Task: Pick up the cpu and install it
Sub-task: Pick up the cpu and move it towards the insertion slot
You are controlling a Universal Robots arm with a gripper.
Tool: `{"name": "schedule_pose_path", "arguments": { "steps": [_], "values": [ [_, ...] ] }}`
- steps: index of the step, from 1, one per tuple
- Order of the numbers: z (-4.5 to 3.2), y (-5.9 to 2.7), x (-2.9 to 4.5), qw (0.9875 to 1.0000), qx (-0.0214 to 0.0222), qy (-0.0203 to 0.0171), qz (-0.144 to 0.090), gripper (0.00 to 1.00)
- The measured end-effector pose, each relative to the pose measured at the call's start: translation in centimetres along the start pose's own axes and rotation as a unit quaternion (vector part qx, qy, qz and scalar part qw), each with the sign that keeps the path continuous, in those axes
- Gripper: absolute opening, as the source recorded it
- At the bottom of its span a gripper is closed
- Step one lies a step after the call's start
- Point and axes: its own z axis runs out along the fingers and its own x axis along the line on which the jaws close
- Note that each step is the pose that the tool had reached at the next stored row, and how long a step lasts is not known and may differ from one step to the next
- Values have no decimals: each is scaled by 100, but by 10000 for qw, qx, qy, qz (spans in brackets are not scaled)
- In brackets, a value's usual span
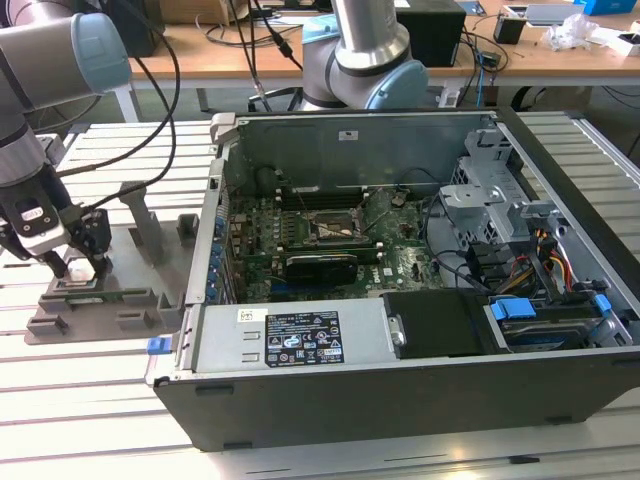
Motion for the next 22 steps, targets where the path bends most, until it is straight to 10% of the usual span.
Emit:
{"name": "schedule_pose_path", "arguments": {
  "steps": [22],
  "values": [
    [46, -12, 4, 10000, 0, 1, -8, 55]
  ]
}}
